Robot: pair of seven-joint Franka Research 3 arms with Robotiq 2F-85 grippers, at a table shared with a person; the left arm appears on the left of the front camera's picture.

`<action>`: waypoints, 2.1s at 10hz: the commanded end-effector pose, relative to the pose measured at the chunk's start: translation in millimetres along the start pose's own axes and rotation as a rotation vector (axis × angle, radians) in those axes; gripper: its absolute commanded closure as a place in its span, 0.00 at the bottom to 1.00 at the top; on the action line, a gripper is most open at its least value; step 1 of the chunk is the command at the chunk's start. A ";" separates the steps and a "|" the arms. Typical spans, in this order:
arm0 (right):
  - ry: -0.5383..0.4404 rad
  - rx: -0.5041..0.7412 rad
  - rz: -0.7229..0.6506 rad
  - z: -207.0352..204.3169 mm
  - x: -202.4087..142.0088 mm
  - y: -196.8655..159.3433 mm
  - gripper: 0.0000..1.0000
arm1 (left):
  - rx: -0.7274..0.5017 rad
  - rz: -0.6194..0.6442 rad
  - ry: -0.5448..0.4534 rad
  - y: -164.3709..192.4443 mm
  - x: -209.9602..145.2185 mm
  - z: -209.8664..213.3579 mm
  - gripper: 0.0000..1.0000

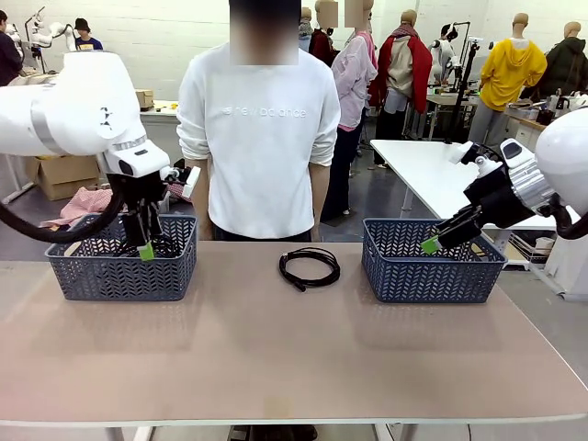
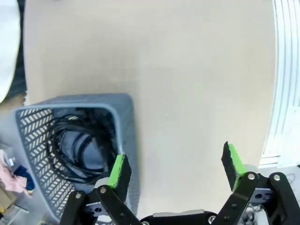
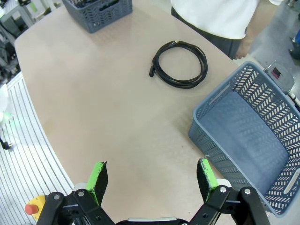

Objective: Organize the cables according to human instructions.
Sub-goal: Pick up a bundle of cables and place it in the basket indicated by the human.

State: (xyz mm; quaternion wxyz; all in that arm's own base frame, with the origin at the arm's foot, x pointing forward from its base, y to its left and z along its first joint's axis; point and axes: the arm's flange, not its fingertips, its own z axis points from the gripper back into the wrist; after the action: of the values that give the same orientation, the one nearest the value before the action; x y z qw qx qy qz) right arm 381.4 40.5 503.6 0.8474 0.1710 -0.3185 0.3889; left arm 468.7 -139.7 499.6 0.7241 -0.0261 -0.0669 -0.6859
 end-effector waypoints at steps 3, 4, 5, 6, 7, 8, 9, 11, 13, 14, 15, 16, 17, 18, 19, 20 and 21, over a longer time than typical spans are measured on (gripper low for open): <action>-0.024 0.016 0.018 -1.0 -1.7 -2.7 0.00 | 0.003 -0.002 -0.082 -54.8 7.8 -17.3 0.00; -0.024 0.016 0.018 -1.0 -1.7 -2.7 0.00 | -0.011 -0.004 -0.084 -62.4 10.6 -24.1 0.00; -0.024 0.016 0.018 -1.0 -1.7 -2.7 0.00 | -0.014 -0.009 -0.080 -70.0 13.0 -28.5 0.00; -0.024 0.016 0.018 -1.0 -1.7 -2.7 0.00 | -0.022 -0.010 -0.076 -74.5 14.3 -31.3 0.00; -0.024 0.016 0.018 -1.0 -1.7 -2.7 0.00 | -0.024 -0.008 -0.070 -76.1 14.6 -33.8 0.00; -0.024 0.016 0.018 -1.0 -1.7 -2.7 0.00 | -0.032 -0.005 -0.078 -74.8 14.4 -35.4 0.00; -0.024 0.016 0.018 -1.0 -1.7 -2.7 0.00 | -0.034 -0.033 -0.055 -71.7 18.0 -34.0 0.00; -0.024 0.016 0.018 -1.0 -1.7 -2.7 0.00 | -0.034 -0.033 -0.055 -71.7 18.0 -34.0 0.00; -0.024 0.016 0.018 -1.0 -1.7 -2.7 0.00 | -0.034 -0.033 -0.055 -71.7 18.0 -34.0 0.00; -0.024 0.016 0.018 -1.0 -1.7 -2.7 0.00 | -0.034 -0.033 -0.055 -71.7 18.0 -34.0 0.00; -0.024 0.016 0.018 -1.0 -1.7 -2.7 0.00 | -0.034 -0.033 -0.055 -71.7 18.0 -34.0 0.00; -0.024 0.016 0.018 -1.0 -1.7 -2.7 0.00 | -0.034 -0.033 -0.055 -71.7 18.0 -34.0 0.00; -0.024 0.016 0.018 -1.0 -1.7 -2.7 0.00 | -0.034 -0.033 -0.055 -71.7 18.0 -34.0 0.00; -0.024 0.016 0.018 -1.0 -1.7 -2.7 0.00 | -0.034 -0.033 -0.055 -71.7 18.0 -34.0 0.00; -0.024 0.016 0.018 -1.0 -1.7 -2.7 0.00 | -0.034 -0.033 -0.055 -71.7 18.0 -34.0 0.00; -0.024 0.016 0.018 -1.0 -1.7 -2.7 0.00 | -0.034 -0.033 -0.055 -71.7 18.0 -34.0 0.00; -0.024 0.016 0.018 -1.0 -1.7 -2.7 0.00 | -0.034 -0.033 -0.055 -71.7 18.0 -34.0 0.00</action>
State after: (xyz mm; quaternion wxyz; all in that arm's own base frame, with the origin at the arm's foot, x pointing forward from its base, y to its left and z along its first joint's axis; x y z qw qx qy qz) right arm 381.4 40.5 503.6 0.8474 0.1710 -0.3185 0.3890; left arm 399.3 -167.8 463.8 0.7091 -0.0565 -0.0745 -0.6988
